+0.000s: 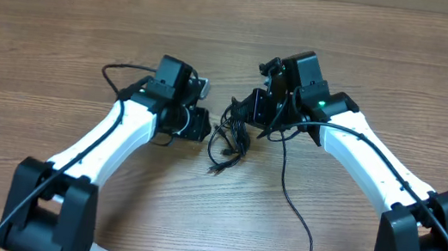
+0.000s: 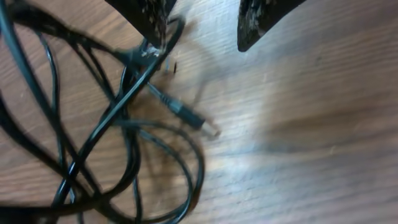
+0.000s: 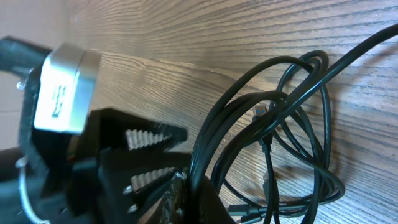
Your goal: Untangle cables
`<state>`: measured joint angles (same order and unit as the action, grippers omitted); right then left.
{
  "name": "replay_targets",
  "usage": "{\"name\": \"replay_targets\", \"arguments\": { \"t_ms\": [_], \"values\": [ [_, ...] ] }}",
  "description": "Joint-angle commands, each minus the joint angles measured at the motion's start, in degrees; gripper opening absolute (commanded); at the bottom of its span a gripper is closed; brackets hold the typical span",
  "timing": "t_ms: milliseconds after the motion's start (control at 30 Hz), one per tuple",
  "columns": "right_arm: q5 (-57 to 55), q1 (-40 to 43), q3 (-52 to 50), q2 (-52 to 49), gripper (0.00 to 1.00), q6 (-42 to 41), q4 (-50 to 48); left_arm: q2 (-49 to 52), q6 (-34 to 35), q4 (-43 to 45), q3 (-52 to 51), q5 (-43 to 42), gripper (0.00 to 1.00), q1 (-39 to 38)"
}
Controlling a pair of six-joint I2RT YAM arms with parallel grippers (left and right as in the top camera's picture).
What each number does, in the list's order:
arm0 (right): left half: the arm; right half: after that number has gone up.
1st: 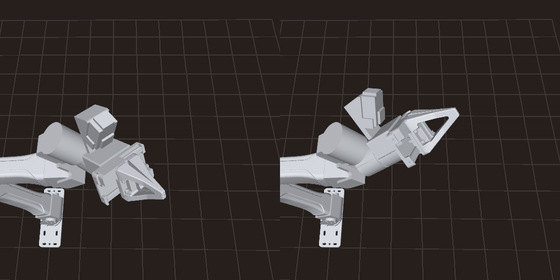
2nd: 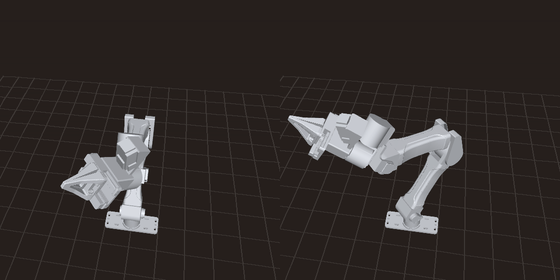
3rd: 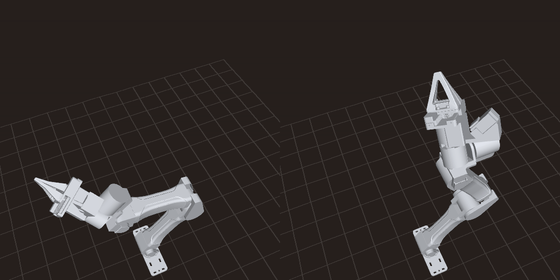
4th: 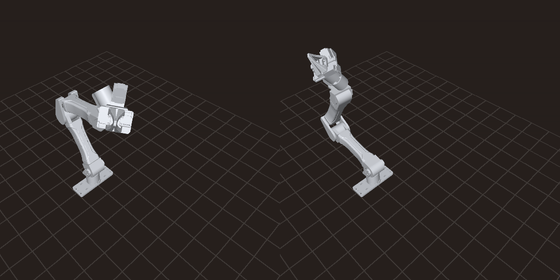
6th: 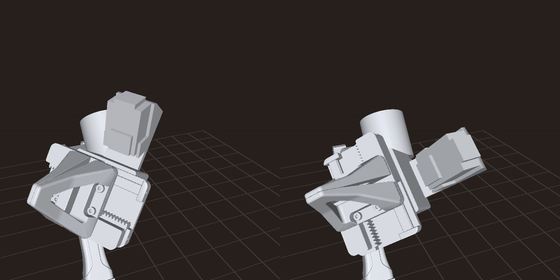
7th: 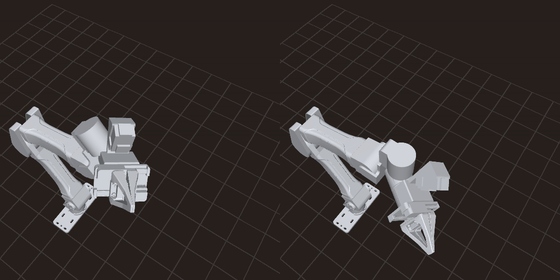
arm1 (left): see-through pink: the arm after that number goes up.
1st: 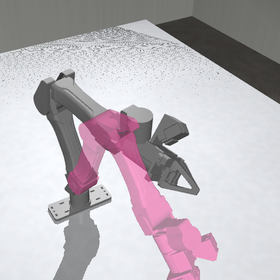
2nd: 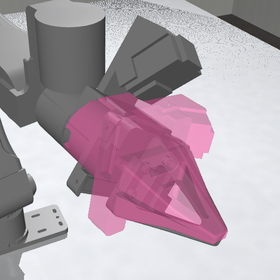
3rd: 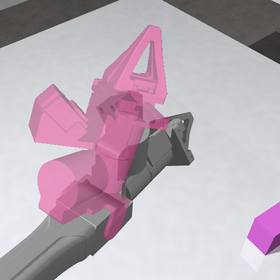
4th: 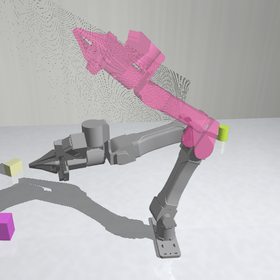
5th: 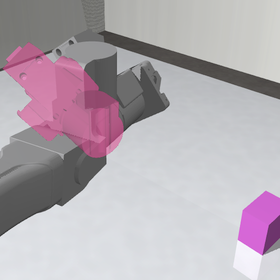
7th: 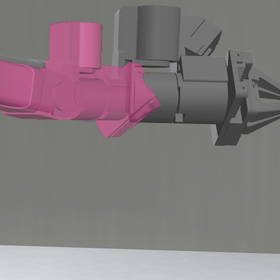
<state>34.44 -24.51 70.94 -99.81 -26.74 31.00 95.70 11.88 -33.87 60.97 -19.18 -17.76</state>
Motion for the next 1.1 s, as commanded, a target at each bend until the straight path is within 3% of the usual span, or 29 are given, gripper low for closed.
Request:
{"name": "replay_targets", "arguments": {
  "t_ms": [0,367,433,500,567,767,1067],
  "values": [
    [-0.31,-0.11,0.7,0.96,0.04,-0.07,-0.26,1.84,-0.07,2.71,-0.11,-2.14,0.39,-0.76],
    [-0.33,-0.11,0.7,0.96,0.04,-0.04,-0.26,8.44,-0.02,6.01,-0.11,-4.66,0.37,-2.14],
    [-0.33,-0.11,0.7,0.96,0.04,-0.04,-0.26,9.55,-0.04,6.45,-0.11,-4.66,0.34,-2.14],
    [-0.33,-0.11,0.7,0.96,0.04,-0.04,-0.26,9.77,-0.07,6.49,-0.11,-4.79,0.24,-2.14],
    [-0.37,-0.11,0.7,0.96,0.04,-0.04,-0.26,9.49,-0.07,7.13,-0.04,-4.81,0.22,-2.08],
    [-1.62,-0.11,0.7,0.96,0.04,-0.04,-0.17,5.18,-0.09,6.6,0.48,-6.58,0.14,-2.08],
    [-1.64,-0.11,0.7,0.96,0.04,-0.04,-0.02,-9.29,-0.24,1.16,0.63,-4.94,0.04,-2.08]
  ]
}}
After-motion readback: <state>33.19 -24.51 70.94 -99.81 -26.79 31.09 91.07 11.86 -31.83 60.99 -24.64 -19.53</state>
